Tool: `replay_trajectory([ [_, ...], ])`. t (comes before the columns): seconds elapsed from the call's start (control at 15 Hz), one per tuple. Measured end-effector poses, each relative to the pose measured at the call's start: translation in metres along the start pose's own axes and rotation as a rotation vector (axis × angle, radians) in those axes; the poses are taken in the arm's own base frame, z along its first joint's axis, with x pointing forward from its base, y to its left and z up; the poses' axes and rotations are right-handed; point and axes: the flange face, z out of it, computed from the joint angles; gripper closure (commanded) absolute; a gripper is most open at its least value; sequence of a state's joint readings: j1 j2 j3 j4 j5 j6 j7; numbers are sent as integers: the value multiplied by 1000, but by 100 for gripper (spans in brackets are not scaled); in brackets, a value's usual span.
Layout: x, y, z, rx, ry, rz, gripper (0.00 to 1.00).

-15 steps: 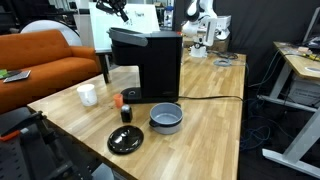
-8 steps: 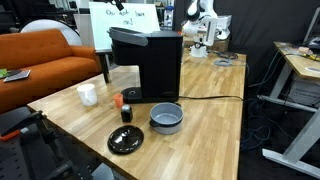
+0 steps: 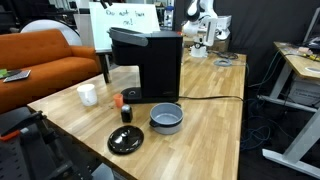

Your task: Pick the small tin on the table, put it in the coffee maker then close it

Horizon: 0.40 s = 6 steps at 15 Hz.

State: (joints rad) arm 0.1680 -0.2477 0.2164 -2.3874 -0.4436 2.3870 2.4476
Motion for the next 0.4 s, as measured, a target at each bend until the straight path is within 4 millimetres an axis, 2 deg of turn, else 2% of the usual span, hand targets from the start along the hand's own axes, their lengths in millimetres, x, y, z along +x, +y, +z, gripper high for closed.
replay_trajectory([
  [0.07, 6, 2, -9, -29, -27, 5, 66],
  [0.27, 27, 7, -34, -55, -85, 11, 47],
  [0.4, 29, 11, -32, -60, -83, 11, 47],
])
